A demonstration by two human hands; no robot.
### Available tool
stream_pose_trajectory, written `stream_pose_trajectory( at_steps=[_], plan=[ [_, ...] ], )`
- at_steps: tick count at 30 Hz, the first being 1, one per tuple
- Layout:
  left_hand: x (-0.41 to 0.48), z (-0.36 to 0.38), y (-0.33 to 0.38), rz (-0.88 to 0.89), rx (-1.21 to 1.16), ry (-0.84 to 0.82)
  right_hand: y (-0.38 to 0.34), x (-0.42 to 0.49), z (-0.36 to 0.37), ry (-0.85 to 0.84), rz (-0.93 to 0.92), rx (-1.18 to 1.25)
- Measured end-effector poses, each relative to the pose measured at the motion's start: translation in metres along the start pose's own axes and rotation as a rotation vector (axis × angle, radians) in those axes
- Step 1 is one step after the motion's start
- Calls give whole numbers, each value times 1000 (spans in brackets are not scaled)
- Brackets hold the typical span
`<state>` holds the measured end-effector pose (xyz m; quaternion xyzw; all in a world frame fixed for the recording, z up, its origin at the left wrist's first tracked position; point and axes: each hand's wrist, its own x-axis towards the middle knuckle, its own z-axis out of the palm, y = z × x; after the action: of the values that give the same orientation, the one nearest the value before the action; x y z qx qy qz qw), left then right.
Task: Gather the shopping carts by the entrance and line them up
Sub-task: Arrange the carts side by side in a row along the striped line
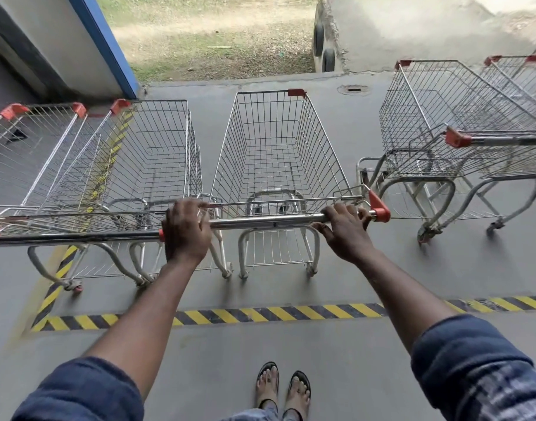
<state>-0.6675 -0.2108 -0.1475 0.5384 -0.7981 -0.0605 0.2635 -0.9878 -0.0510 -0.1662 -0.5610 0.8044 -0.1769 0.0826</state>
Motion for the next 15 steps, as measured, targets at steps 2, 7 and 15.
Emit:
stream_pose_trajectory(
  at_steps=[2, 7, 15],
  plan=[
    [4, -5, -17, -158, 103, 46, -1, 0, 0, 1, 2, 3],
    [10, 6, -67, -392, 50, -159, 1, -1, 0, -9, 3, 6],
    [11, -3, -84, -223, 79, -306, 1, 0, -1, -14, 2, 18]
  ],
)
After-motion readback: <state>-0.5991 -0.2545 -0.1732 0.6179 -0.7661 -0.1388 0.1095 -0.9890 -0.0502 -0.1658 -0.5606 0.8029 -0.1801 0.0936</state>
